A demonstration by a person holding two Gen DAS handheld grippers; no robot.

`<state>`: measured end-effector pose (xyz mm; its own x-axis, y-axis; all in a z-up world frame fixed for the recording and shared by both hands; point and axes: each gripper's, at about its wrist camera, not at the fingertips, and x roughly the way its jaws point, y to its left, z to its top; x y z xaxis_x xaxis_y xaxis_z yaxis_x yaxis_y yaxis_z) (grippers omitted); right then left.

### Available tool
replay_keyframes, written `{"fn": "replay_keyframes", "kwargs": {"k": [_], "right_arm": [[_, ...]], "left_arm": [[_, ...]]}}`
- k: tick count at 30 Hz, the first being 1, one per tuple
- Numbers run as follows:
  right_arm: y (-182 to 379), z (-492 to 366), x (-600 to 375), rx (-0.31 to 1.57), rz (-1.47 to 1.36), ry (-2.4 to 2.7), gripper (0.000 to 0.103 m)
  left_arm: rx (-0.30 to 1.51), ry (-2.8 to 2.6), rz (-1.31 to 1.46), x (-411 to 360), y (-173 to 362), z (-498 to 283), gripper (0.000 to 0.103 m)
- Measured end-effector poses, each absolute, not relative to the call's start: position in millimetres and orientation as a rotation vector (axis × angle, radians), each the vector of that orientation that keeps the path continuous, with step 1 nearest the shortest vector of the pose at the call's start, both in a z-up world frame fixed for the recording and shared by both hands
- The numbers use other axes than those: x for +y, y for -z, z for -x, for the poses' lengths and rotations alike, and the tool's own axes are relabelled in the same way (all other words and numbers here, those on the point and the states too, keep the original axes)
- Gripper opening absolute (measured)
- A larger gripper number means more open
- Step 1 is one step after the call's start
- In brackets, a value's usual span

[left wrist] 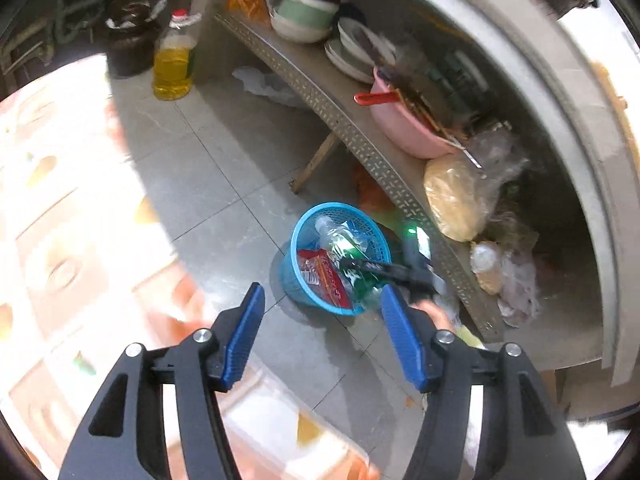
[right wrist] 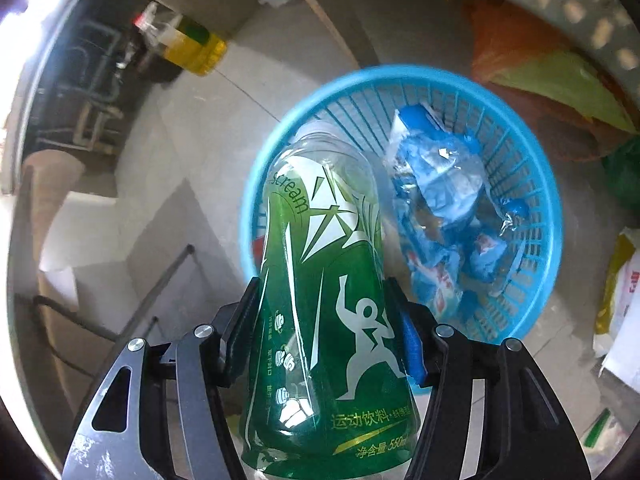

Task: Collect trash
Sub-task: 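Open the left tool to drop the wrapper while the right tool releases the bottle, then move both open tools back over the table toward the red can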

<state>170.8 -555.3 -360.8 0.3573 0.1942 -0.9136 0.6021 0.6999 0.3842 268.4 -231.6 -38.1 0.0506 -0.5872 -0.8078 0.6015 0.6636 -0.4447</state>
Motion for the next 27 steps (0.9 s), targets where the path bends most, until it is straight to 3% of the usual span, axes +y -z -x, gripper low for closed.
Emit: {"fn": "replay_keyframes", "kwargs": {"k": [6,27], "right_arm": [[345.5,-163.5,-562.0,1.140,-0.798,0.339,0.067],[289.3,-112.8,-505.1,1.093,-0.657,0.367,0.067]], "left_arm": [[1.126,0.838,0.056,-163.5,18.8,-243.3,0.065],[1.006,0.681,0.219,-34.9,13.0,-197.9,0.072]]}}
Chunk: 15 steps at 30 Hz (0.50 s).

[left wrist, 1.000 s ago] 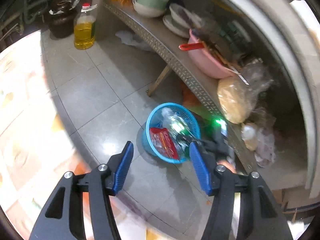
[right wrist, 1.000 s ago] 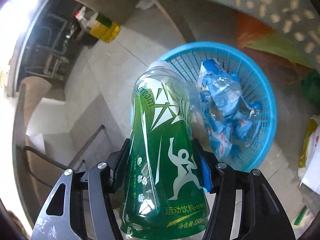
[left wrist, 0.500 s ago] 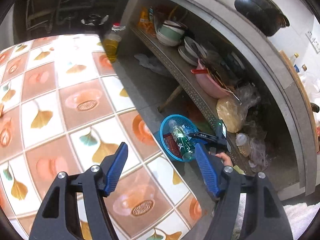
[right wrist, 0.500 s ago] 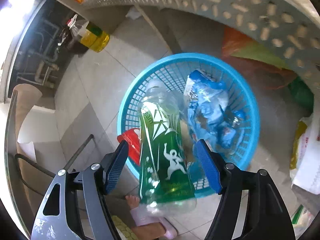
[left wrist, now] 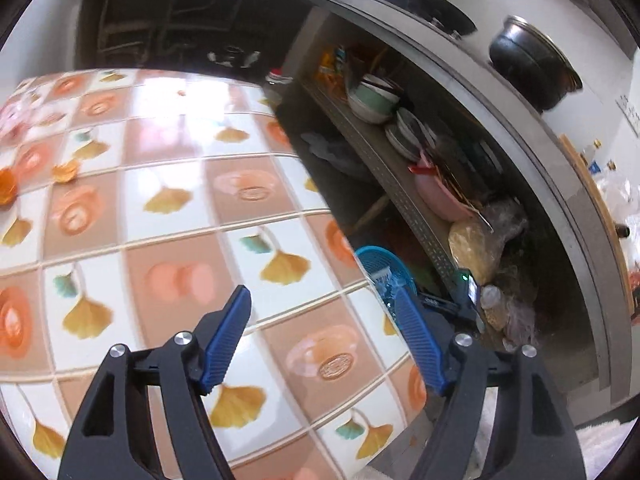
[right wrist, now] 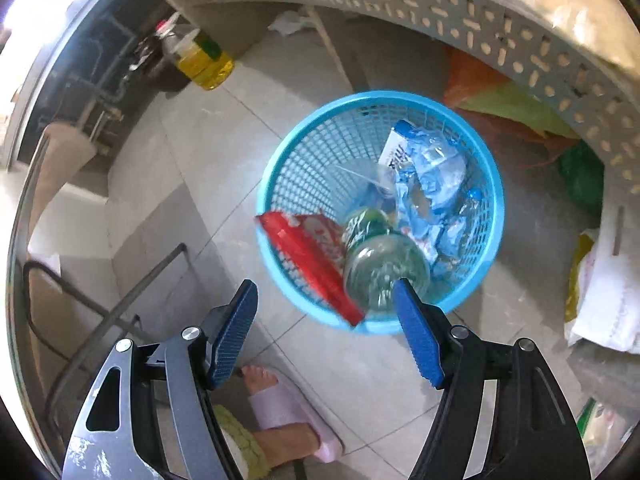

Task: Collect trash
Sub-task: 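Move both open tools back over the table toward the red can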

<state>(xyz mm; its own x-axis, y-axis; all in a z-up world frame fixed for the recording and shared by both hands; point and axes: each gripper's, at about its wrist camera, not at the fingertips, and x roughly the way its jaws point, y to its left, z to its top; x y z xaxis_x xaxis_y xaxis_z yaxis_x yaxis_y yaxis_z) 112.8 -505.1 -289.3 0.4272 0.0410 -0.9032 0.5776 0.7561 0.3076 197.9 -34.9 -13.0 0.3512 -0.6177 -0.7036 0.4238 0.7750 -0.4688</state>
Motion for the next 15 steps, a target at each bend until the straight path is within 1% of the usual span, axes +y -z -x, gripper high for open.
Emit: {"fn": "replay_keyframes", "kwargs": {"k": [2,5,9,11,13,15], "right_arm": [[277.2,-105.5,-496.3,1.077,-0.645,0.359,0.069],[260.1,-94.0,-476.9,1.056,-0.620,0.351,0.077],[240.3,-85.9,-437.7,1.072,-0.566,0.318,0.078],[220.6,-83.4,-413.1,1.055,-0.518,0.291,0.080],[191.4,-80.0,-387.3,1.001,-0.452,0.266,0.083],[168.8,-78.1,-369.9,0.949,-0.401,0.259,0.090]], "left_arm": [[1.002,0.662,0.244,-19.8,14.4,-196.0,0.072],[0.993,0.643,0.281,0.6,16.1,-191.5,0.073],[0.965,0.618,0.297,20.1,19.0,-182.8,0.074],[0.947,0.600,0.300,31.3,20.8,-177.6,0.074],[0.938,0.587,0.302,39.4,21.7,-173.6,0.074],[0.930,0.565,0.301,50.7,23.0,-170.7,0.075]]}}
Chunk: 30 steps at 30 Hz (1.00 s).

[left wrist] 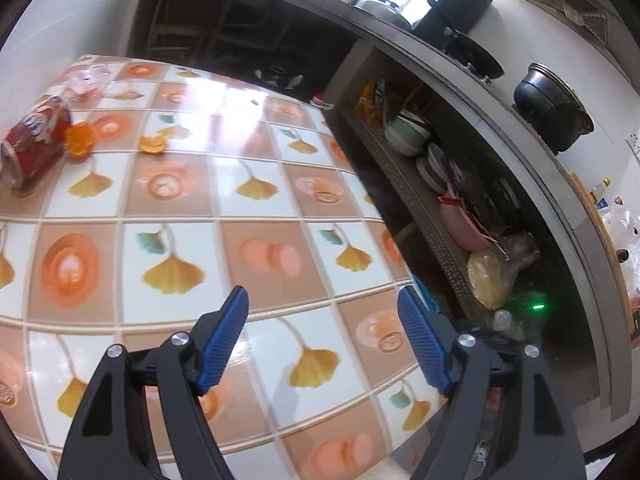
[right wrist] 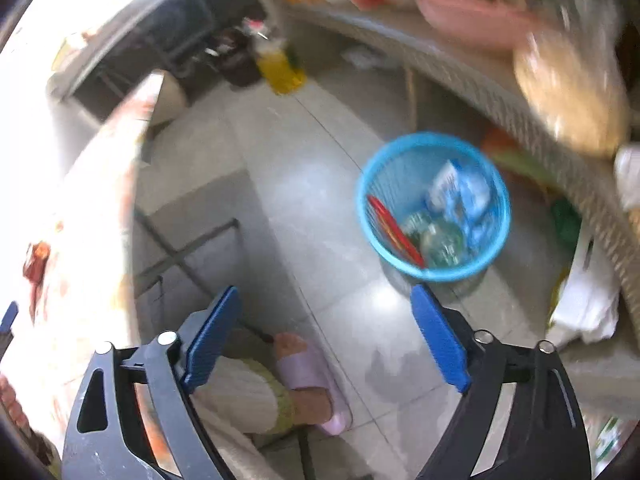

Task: Collect trash
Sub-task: 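Move both open tools back over the table toward the red can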

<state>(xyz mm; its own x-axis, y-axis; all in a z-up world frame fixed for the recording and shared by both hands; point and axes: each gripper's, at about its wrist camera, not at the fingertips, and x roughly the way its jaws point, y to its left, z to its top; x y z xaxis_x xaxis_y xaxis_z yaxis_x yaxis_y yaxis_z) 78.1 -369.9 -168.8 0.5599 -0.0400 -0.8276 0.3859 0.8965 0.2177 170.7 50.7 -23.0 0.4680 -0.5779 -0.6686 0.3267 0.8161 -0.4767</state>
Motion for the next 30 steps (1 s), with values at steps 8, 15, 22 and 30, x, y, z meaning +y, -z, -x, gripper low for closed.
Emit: {"fn": "replay_keyframes", "kwargs": {"k": [8,15,22,30], "right_arm": [[81.4,-86.6,-301.6,0.765,-0.175,0.256,0.095],[66.0,-117.7,-236.6,0.743,-0.062,0.163,0.095],[60.8,-152.1,-171.6,0.757,0.082,0.111,0.095],[52.5,-186.3,-122.3,0.778,0.041,-0.120,0.095]], "left_arm": [[0.864,0.466,0.297,93.7,19.3,-151.3,0.085],[0.829,0.348,0.245,134.6,15.8,-136.8,0.092],[0.796,0.246,0.224,172.6,17.0,-138.9,0.093],[0.767,0.188,0.211,195.9,26.5,-157.2,0.093]]}}
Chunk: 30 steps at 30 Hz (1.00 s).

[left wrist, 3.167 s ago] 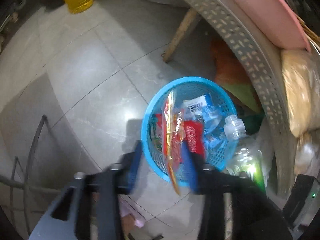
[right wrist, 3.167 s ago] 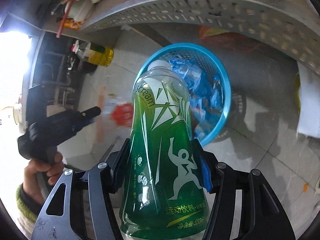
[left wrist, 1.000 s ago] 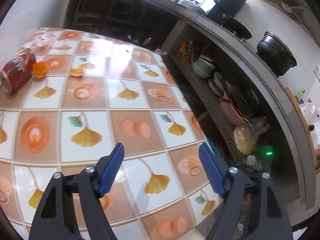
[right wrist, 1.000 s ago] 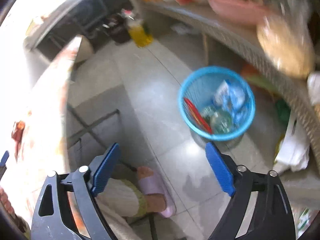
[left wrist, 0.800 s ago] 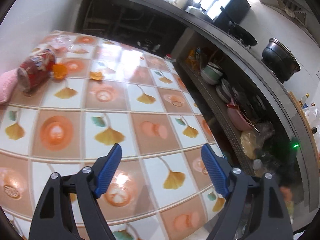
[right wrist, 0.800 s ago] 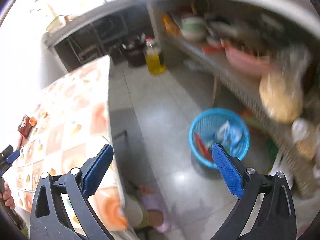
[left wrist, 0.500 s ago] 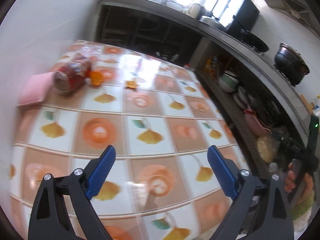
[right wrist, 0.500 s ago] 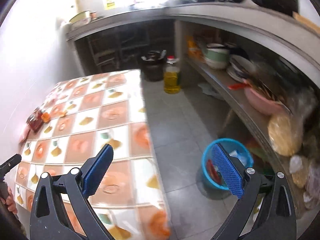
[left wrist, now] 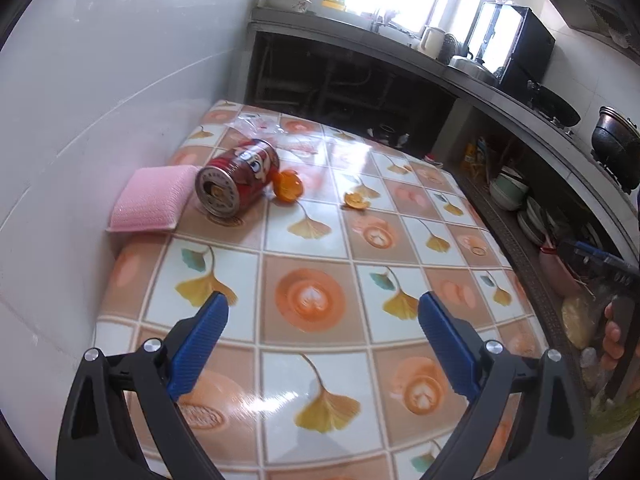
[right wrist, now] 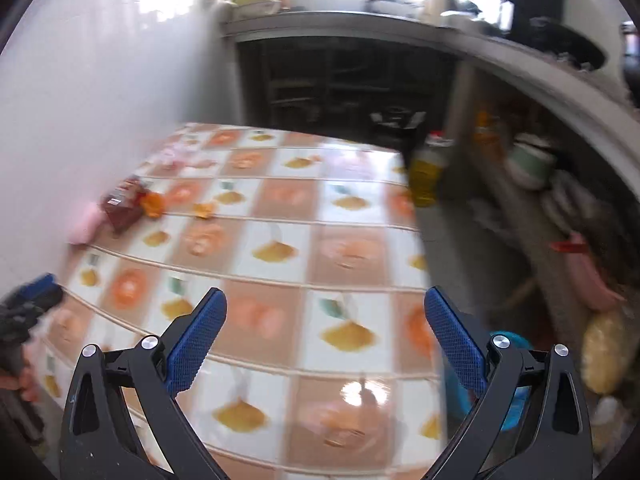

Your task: Collect trash

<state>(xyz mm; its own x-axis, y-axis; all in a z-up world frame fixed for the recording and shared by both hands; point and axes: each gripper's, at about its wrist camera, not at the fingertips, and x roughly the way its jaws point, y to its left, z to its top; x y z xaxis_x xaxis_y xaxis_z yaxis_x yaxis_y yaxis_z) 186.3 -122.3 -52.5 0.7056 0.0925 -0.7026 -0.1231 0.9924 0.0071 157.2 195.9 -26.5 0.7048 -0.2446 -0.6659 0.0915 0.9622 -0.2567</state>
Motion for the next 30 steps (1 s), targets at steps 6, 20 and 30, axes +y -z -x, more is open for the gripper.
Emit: {"fn": "replay_keyframes", "kwargs": {"k": [6,20,30], "right_arm": [[48.4,-244.6,-73.1,0.836,-0.080,-0.417,0.095],[126.7,-388.4,70.9,0.999,0.107,-0.687,0.049],[168.8,-414.0,94.7,1.111,0.138,-0.728,0.016]], "left_arm": [[0.768,0.164,0.222,205.5,37.8,-170.8,0.093],[0.817,0.104,0.184,213.4,61.2,-196.4,0.093],[0.839,0.102,0.157,211.2,71.5,-212.0,0.087]]}}
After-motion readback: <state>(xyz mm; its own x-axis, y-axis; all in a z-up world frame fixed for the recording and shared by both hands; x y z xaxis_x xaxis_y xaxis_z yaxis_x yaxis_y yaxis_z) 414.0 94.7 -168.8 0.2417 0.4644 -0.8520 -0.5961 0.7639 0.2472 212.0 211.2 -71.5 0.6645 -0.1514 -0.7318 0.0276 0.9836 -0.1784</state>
